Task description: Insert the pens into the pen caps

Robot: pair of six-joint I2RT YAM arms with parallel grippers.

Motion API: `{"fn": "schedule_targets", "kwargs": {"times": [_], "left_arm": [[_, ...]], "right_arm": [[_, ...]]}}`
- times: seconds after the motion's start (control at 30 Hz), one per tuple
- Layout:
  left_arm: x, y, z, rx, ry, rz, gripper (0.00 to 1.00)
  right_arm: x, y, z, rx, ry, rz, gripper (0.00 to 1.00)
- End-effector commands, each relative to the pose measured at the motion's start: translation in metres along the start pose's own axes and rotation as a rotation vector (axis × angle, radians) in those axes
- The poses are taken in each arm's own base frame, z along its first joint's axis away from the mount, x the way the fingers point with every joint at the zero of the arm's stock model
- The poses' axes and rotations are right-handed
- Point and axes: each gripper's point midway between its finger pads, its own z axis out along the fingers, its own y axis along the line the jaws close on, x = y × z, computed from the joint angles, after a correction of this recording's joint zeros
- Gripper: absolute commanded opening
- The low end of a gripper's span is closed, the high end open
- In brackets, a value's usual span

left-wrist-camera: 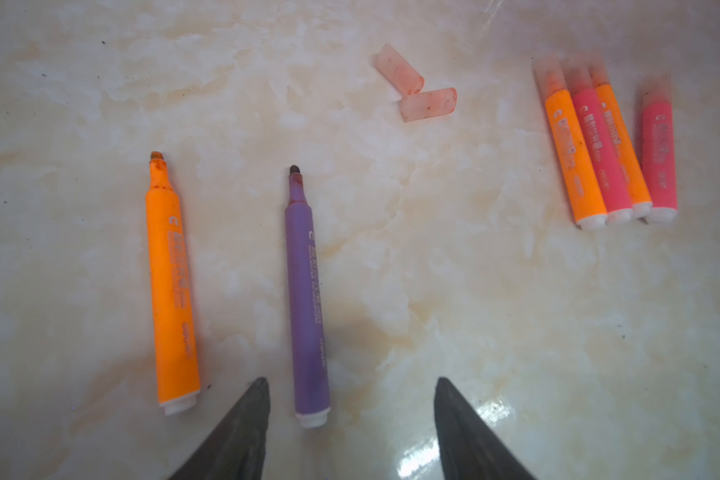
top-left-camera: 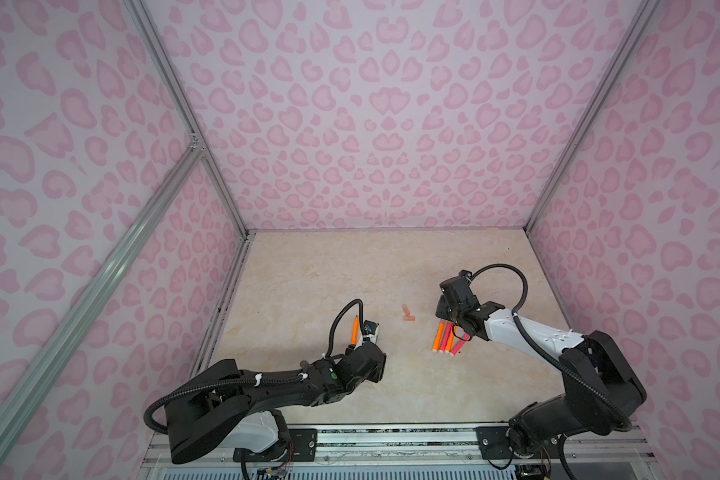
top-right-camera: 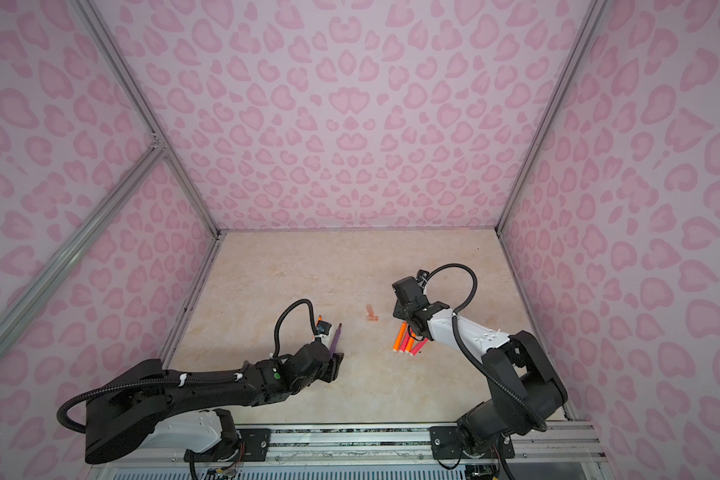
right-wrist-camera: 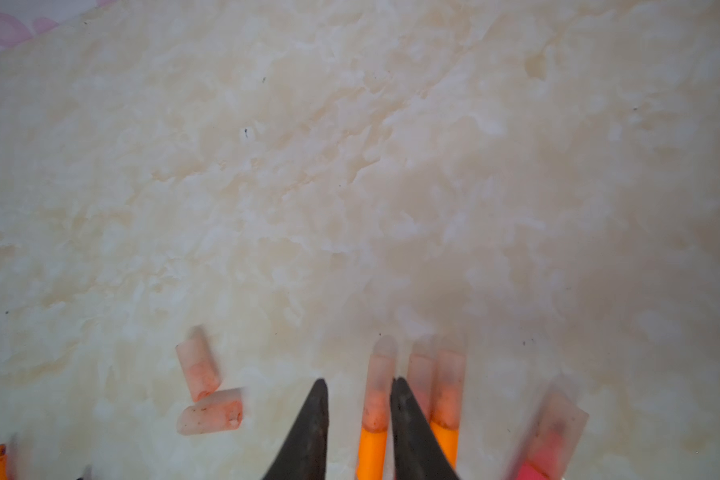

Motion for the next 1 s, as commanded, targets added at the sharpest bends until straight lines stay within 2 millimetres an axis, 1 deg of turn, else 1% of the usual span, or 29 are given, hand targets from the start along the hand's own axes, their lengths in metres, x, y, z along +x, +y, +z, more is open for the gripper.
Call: {"fn": "schedule_targets", "kwargs": {"times": [0.0, 0.17, 0.37, 0.63, 0.67, 0.77, 0.9, 0.97], "left_arm": [[0.000, 0.001, 0.005, -0.011, -0.009, -0.017, 0.63], [0.002, 0.005, 0.014, -0.037, 0.004, -0.016, 0.59], [0.008, 0.008, 0.025, -0.071, 0.031, -0.007, 0.53], [0.011, 0.008, 0.034, -0.085, 0.052, -0.003, 0.38], [0.011, 0.008, 0.034, -0.087, 0.053, -0.003, 0.32], [0.012, 0.011, 0.035, -0.095, 0.056, -0.002, 0.25], [0.011, 0.010, 0.036, -0.094, 0.058, -0.003, 0.15], [0.010, 0.011, 0.036, -0.095, 0.056, -0.003, 0.12]], "right_arm": [[-0.004, -0.002, -0.014, 0.039, -0.044, -0.031, 0.29], [-0.005, 0.012, -0.034, -0.016, -0.079, -0.042, 0.30], [-0.008, 0.016, -0.054, -0.047, -0.120, -0.048, 0.32], [-0.010, 0.011, -0.067, -0.077, -0.148, -0.023, 0.33], [-0.010, 0.011, -0.069, -0.085, -0.152, -0.020, 0.33], [-0.011, 0.010, -0.075, -0.109, -0.161, -0.011, 0.33], [-0.010, 0.017, -0.084, -0.186, -0.168, 0.013, 0.34], [-0.008, 0.022, -0.089, -0.241, -0.174, 0.022, 0.35]]}}
